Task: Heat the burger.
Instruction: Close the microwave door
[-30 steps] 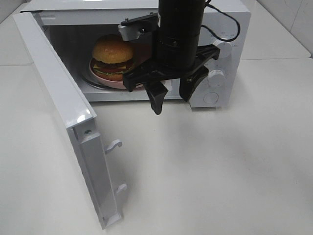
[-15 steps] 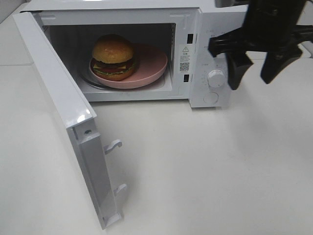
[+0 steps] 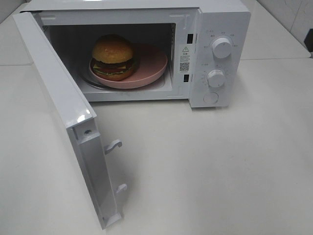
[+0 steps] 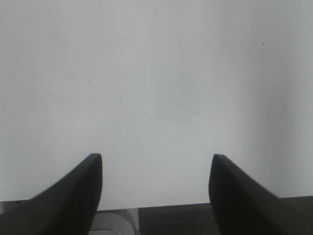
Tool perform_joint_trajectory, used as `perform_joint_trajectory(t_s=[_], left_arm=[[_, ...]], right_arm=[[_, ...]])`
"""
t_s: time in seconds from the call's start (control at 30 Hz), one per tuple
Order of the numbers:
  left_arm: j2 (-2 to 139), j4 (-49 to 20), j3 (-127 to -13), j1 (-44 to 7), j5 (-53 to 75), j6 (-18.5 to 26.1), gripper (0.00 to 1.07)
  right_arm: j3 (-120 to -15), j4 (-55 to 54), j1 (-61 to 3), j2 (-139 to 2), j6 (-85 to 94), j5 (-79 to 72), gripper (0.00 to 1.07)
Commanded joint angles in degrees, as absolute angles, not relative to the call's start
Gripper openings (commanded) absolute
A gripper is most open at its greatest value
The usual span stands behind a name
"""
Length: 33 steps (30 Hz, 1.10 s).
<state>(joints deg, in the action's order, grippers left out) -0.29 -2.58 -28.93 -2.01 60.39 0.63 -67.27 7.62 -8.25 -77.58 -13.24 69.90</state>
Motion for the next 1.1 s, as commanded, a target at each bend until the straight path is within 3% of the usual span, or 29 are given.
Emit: perform_joint_trajectory(t_s=[0.03,0.77,1.1], left_arm=[[-1.4,-2.8,-28.9,-1.9,59.6,0.7,0.00],[-1.4,-2.9,-28.9,-1.9,59.6,0.7,0.00],[-1.4,-2.9,-28.9,-1.9,59.6,0.7,0.00]], right_arm=[[-64.3,8.0,-8.0,-74.4,-13.9,71.3,0.60],[-31.5,7.9,-8.0,-44.1,-13.4,64.2,0.60],[-30.9,6.9,-8.1,-32.1,-11.2,61.7,0.60]])
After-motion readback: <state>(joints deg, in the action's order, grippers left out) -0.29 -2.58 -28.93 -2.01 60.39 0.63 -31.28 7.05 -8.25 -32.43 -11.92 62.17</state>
